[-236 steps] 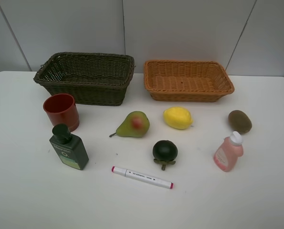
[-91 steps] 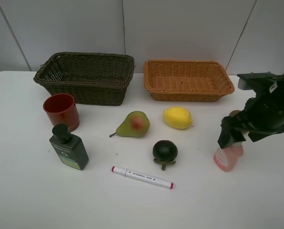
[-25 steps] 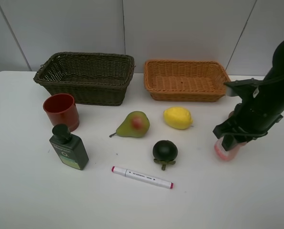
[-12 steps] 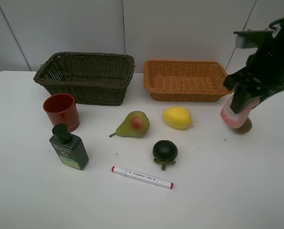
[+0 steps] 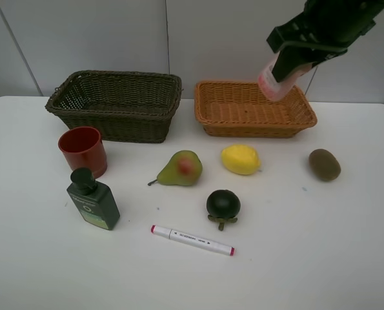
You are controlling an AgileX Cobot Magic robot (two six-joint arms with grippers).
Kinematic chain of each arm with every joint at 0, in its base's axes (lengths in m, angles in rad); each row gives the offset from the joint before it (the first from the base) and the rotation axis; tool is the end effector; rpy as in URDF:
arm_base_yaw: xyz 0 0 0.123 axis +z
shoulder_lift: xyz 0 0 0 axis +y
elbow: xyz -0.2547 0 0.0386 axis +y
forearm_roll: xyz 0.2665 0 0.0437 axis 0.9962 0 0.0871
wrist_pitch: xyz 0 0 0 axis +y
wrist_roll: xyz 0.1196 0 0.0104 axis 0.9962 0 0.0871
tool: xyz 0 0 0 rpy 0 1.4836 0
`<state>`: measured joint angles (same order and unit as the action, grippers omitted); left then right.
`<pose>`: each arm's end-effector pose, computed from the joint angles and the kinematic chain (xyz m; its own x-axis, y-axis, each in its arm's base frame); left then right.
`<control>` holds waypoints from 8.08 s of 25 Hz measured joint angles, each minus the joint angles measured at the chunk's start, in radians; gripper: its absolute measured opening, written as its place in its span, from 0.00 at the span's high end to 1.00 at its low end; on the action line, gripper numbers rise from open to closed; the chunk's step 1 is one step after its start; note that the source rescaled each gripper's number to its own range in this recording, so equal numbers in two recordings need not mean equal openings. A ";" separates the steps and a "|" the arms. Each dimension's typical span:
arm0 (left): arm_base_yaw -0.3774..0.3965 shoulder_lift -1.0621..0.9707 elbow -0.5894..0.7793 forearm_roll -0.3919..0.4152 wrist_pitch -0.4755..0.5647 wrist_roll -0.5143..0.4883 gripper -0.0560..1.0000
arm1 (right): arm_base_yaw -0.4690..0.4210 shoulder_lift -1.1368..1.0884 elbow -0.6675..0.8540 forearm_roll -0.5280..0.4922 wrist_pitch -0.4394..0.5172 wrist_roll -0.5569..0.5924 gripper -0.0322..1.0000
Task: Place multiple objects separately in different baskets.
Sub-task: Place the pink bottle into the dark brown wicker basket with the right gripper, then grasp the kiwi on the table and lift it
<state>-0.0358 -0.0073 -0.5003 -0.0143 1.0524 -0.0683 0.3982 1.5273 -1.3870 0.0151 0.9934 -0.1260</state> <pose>0.0643 -0.0038 0.2744 -0.4438 -0.0595 -0.8942 0.0135 0.9972 -0.0730 0.3290 0.1400 0.2812 -0.7462 -0.4413 -0.4985 -0.4846 0.8734 -0.0479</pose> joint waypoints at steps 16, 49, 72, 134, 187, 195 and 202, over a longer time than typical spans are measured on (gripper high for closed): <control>0.000 0.000 0.000 0.000 0.000 0.000 0.00 | 0.127 0.246 -0.002 0.016 -0.565 0.000 0.75; 0.000 0.000 0.000 0.000 0.000 0.000 0.00 | 0.235 0.746 -0.418 0.063 -0.645 0.000 0.75; 0.000 0.000 0.000 0.000 0.000 0.000 0.00 | 0.243 0.806 -0.420 0.071 -0.732 0.000 0.75; 0.000 0.000 0.000 0.000 0.000 0.000 0.00 | 0.243 0.432 -0.421 -0.067 -0.178 0.001 0.00; 0.000 0.000 0.001 0.000 0.000 0.000 0.00 | -0.303 0.076 -0.167 -0.155 0.226 0.052 0.01; 0.000 0.000 0.001 0.000 0.000 0.000 0.00 | -0.314 0.057 0.050 -0.141 0.137 0.052 0.01; 0.000 0.000 0.001 0.000 0.000 0.000 0.00 | -0.317 0.057 0.209 -0.135 -0.034 0.052 0.01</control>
<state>-0.0358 -0.0073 -0.4994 -0.0143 1.0524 -0.0683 0.0813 1.5845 -1.1785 -0.1197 0.9591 -0.0736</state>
